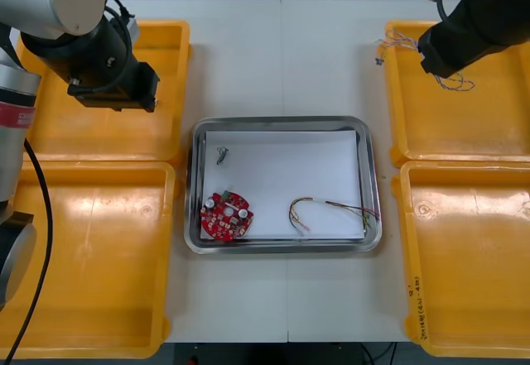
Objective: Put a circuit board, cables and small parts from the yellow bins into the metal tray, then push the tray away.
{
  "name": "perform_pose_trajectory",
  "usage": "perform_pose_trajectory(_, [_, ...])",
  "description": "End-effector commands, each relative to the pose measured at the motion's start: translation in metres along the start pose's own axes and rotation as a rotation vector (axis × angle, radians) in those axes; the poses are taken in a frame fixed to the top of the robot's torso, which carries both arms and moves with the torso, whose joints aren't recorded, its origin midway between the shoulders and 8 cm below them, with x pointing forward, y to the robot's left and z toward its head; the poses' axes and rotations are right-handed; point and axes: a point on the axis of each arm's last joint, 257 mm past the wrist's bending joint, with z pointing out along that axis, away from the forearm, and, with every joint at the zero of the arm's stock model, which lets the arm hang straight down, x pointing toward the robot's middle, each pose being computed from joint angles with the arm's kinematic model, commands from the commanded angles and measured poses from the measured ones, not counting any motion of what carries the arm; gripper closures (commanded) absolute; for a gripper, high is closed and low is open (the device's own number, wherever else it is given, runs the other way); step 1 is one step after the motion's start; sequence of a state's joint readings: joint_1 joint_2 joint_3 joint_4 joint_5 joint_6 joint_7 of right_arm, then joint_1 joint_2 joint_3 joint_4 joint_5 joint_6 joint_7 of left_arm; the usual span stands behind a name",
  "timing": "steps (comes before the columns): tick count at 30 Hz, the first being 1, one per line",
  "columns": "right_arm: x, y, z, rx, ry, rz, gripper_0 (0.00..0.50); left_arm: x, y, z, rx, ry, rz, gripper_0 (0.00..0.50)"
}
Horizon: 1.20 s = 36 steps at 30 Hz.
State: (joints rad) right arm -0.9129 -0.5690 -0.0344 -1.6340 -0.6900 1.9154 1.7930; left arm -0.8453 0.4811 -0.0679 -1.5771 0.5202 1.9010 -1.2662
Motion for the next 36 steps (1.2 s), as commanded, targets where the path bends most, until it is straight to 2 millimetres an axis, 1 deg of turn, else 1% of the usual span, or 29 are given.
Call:
perform_pose_trajectory(1, [-0.039,0.033,-0.013,0.025,-0.039,-0.216,0.500,-0.042,0.023,-0.026,-0.033,-0.101,-0.013,0.000])
perform_pose_trajectory(7, [-0.048,0.063,0.001,0.031,-0.011,-0.373,0.500,-0.059,0.028,-0.020,-0.034,-0.151,-0.014,0.000])
perform_pose_trajectory(9, [-0.047,0.077,0.009,0.015,0.002,-0.406,0.500,-0.064,0.030,-0.017,-0.032,-0.162,-0.012,0.000])
perform_pose_trajectory(13, [-0.046,0.097,0.019,-0.006,0.020,-0.456,0.500,-0.070,0.035,-0.011,-0.037,-0.180,-0.008,0.000])
perform_pose_trajectory(15, [-0.044,0.110,0.025,-0.024,0.035,-0.489,0.500,-0.074,0.038,-0.004,-0.035,-0.187,-0.010,0.000])
perform_pose_trajectory(21, [-0.039,0.133,0.043,-0.084,0.065,-0.533,0.500,-0.088,0.046,0.007,-0.030,-0.210,-0.021,0.000])
perform_pose_trajectory(28, [-0.039,0.148,0.060,-0.091,0.069,-0.602,0.500,-0.100,0.052,0.014,-0.030,-0.219,-0.025,0.000])
perform_pose_trajectory(36, [-0.027,0.164,0.085,-0.079,0.093,-0.693,0.500,-0.109,0.068,0.023,-0.061,-0.244,-0.010,0.000])
